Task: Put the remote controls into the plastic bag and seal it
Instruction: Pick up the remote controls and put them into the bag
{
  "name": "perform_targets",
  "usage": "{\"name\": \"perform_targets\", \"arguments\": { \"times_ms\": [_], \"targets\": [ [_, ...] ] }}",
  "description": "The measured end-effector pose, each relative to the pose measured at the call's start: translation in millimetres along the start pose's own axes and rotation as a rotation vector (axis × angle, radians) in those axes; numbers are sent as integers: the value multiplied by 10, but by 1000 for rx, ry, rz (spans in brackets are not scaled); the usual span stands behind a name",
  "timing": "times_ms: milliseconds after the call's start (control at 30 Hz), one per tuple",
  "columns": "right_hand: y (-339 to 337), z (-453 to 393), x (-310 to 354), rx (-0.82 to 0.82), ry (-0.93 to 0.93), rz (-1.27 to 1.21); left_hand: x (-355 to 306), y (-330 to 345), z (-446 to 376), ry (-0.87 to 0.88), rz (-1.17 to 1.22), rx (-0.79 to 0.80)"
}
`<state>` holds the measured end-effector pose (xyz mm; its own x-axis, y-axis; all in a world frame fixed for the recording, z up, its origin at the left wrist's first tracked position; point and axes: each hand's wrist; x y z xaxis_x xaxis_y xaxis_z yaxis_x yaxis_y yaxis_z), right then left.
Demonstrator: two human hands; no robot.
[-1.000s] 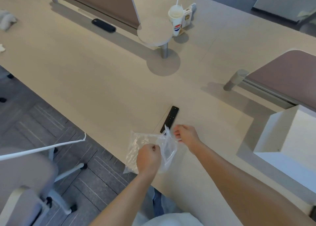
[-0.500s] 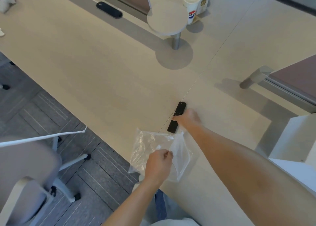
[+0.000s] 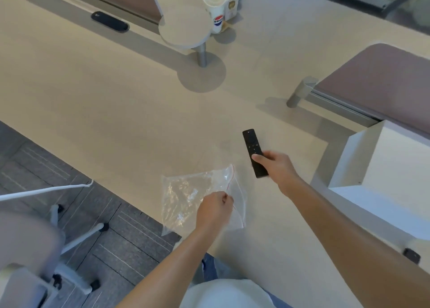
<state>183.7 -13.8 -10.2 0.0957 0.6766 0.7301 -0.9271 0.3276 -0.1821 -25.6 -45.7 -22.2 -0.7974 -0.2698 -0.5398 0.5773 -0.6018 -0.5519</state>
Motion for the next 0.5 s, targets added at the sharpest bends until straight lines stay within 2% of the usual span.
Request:
{"name": "perform_targets", "arguments": {
  "times_ms": [233, 367, 500],
  "targets": [
    [-569, 833, -588, 157, 143, 101, -197, 241, 99, 0, -107, -3],
    [-577, 983, -891, 174, 207, 136, -238, 349, 143, 20, -177, -22],
    [-434, 941, -950, 196, 193, 192, -245, 411, 200, 52, -296, 8]
  ]
}}
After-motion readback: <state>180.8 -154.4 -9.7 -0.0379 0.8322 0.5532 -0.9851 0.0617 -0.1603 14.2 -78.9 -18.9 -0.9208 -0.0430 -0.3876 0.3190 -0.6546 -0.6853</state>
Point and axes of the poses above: each hand's wrist, its own z-axis away from the middle knuckle, its own y-axis out of the palm, x = y × z, and after that the axes turned 4 degrees about -z, right-handed
